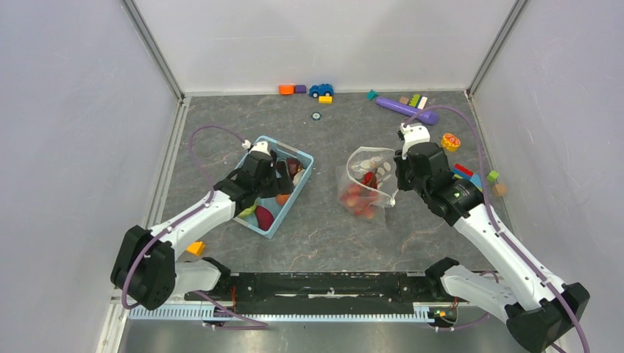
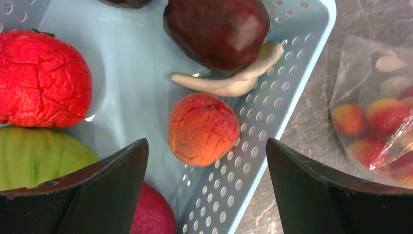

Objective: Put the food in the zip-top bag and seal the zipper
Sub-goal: Pick up the fake fruit from the bin.

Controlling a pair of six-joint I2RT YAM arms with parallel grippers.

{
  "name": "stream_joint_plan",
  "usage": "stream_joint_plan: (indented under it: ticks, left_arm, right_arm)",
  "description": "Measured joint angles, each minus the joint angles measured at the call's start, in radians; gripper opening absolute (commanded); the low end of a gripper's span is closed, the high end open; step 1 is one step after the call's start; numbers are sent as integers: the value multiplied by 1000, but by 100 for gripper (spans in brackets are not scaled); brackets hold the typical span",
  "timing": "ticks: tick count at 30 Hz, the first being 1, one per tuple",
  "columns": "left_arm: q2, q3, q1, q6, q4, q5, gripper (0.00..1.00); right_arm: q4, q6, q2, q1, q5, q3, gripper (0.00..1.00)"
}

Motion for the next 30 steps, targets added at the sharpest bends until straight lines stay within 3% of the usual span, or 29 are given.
stream_joint_plan:
  ticks: [3, 8, 30]
  left_arm:
    - [0, -19, 21, -25, 36, 9, 93]
    - [-7, -53, 61, -93, 91, 16, 82]
    - [176, -21, 74, -180, 93, 47, 65]
  right_arm:
    - [0, 0, -11, 0, 0, 0, 25]
    - [0, 4, -18, 0, 0, -2, 25]
    - [14, 6, -18, 0, -4, -17, 25]
